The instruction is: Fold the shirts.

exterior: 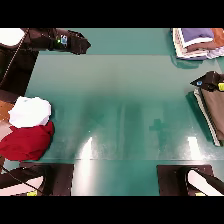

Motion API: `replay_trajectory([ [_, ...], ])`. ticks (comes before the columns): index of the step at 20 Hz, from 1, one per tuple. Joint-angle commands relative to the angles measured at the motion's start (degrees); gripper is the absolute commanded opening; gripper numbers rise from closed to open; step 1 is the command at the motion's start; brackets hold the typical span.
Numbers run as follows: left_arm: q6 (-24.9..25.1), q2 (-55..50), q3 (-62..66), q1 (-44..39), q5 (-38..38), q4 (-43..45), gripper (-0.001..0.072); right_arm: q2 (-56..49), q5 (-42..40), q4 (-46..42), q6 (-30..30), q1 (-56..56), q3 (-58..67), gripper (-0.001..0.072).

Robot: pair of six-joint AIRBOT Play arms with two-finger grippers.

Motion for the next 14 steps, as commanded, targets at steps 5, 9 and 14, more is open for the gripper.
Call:
replay_trajectory([
  [5,-6.08,4.20,-3.10,14.67,-20.74,17.16,0.0029,0.00,0.33,-0.44,-0.44,0.04,0.04,0.0019],
  [9,-6.38,13.05,-16.87,31.10,-19.56,17.94,0.0030,0.00,0.52,-0.44,-0.61,0.04,0.02,0.0019],
  [14,-8.07,14.38,-33.16,40.76,-13.99,18.32,0.0718,0.00,0.50,-0.42,-0.61,0.04,0.02,0.0019],
])
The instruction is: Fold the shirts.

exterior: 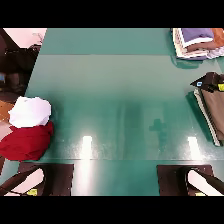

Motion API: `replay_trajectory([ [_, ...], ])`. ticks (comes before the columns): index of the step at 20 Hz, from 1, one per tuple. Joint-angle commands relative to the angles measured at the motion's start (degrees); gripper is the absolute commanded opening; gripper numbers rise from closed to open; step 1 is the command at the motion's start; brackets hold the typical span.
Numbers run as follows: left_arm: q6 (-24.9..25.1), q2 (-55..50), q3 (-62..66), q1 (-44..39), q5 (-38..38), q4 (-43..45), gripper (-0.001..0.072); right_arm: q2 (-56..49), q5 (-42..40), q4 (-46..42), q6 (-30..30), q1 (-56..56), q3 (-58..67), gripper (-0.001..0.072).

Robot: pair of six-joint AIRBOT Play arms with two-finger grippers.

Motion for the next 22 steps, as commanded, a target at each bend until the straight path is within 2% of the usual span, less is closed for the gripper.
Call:
replay_trajectory([
  [1,-1.36,0.81,-11.08,5.05,5.62,0.79,0.0720,0.00,-0.11,0.00,-0.07,0.04,0.02,0.0019],
  [5,-1.38,-2.14,-19.52,5.05,15.43,1.16,0.0720,0.00,-0.04,0.02,-0.07,0.04,0.02,0.0019],
  [8,-1.44,-5.55,-20.79,5.05,17.16,1.14,0.0718,0.00,-0.20,0.13,-0.04,0.04,0.02,0.0019],
  [9,-1.79,-5.97,-20.79,5.05,17.03,1.05,0.0659,0.00,-0.39,0.17,-0.04,0.04,0.02,0.0019],
  [10,-2.01,-5.90,-20.76,5.05,16.70,1.01,0.0337,0.00,-0.61,0.15,-0.04,0.04,0.02,0.0019],
  [11,-1.97,-5.75,-20.74,5.05,16.68,0.76,0.0044,0.00,-0.68,0.17,-0.04,0.04,0.02,0.0019],
  [14,-1.90,-4.92,-17.46,5.03,12.96,0.20,0.0029,0.04,-0.59,0.59,-0.04,0.04,0.09,0.0019],
  [17,1.70,-0.17,-8.07,3.54,8.20,-5.05,0.0028,0.02,0.33,0.70,-0.02,0.07,4.79,0.0019],
  [19,2.19,3.93,1.25,-0.61,4.39,-5.88,0.0028,0.02,0.39,1.18,0.00,0.04,10.73,0.0018],
  [22,2.23,7.50,16.06,-11.72,-1.55,-7.48,0.0028,0.02,-1.49,2.10,0.00,0.07,19.87,0.0019],
])
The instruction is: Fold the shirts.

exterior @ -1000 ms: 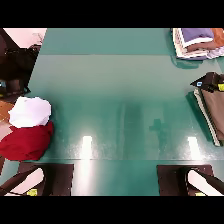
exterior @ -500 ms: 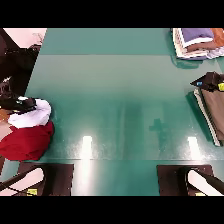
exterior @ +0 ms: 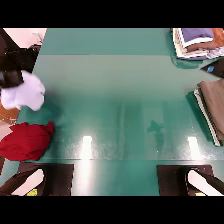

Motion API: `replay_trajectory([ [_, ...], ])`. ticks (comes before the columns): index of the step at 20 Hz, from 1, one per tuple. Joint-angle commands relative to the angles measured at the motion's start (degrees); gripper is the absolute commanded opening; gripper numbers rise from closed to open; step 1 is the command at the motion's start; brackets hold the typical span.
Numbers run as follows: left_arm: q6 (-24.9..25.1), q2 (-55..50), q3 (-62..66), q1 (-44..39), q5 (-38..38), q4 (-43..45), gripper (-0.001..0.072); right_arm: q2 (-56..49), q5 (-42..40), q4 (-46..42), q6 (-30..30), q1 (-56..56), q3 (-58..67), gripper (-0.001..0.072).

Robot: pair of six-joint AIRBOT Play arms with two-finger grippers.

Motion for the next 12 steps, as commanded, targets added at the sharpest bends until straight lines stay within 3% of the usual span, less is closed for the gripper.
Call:
replay_trajectory([
  [1,1.20,3.56,16.04,-11.96,-7.28,-3.02,0.0028,0.02,-2.25,0.57,0.07,0.04,9.64,0.0019],
  [6,2.21,2.91,23.91,-32.89,-7.32,-3.39,0.0028,0.00,-3.98,0.52,0.07,0.04,18.32,0.0018],
  [12,2.19,-5.35,12.09,-44.48,-6.40,-4.31,0.0029,0.00,-2.95,0.46,0.04,0.04,19.67,0.0019],
])
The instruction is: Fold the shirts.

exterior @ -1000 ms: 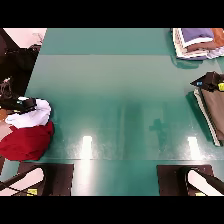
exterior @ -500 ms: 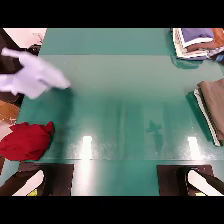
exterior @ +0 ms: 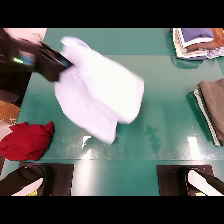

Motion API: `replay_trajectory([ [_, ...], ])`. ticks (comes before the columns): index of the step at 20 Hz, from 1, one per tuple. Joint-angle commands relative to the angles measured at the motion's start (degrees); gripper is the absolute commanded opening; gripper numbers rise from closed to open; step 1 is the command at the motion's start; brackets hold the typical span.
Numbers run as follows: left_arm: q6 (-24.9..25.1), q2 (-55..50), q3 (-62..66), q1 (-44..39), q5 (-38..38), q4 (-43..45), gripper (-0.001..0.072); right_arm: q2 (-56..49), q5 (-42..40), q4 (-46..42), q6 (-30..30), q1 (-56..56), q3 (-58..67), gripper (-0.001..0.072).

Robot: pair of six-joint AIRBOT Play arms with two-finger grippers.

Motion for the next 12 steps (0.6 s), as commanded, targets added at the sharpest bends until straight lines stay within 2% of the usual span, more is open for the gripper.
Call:
replay_trajectory([
  [1,0.09,-5.70,-7.02,-6.23,2.75,-1.77,0.0030,-0.02,0.44,-0.09,0.00,0.04,0.96,0.0019],
  [2,0.11,-7.96,-9.27,-6.56,4.35,-3.30,0.0030,-0.02,0.46,-0.09,0.00,0.04,0.96,0.0019],
  [3,0.09,-10.27,-11.06,-6.56,5.40,-5.14,0.0126,-0.02,0.48,-0.09,0.00,0.04,0.96,0.0019],
  [4,-0.35,-12.39,-12.09,-6.56,5.88,-5.46,0.0455,-0.02,0.57,-0.09,0.00,0.04,0.96,0.0019],
  [5,-0.59,-14.40,-12.44,-6.54,5.73,-5.55,0.0674,-0.02,0.74,-0.09,0.00,0.04,0.96,0.0019],
  [7,0.17,-16.65,-12.44,-5.64,6.43,-4.59,0.0607,-0.02,1.57,-0.20,0.00,0.04,0.96,0.0019],
  [9,0.13,-16.33,-12.20,-2.14,10.03,-2.16,0.0607,-0.02,2.43,-0.46,0.00,0.04,0.96,0.0019],
  [12,-0.96,-17.27,-12.26,6.60,12.81,-3.04,0.0607,-0.04,3.87,-0.48,-0.02,0.04,0.96,0.0019],
])
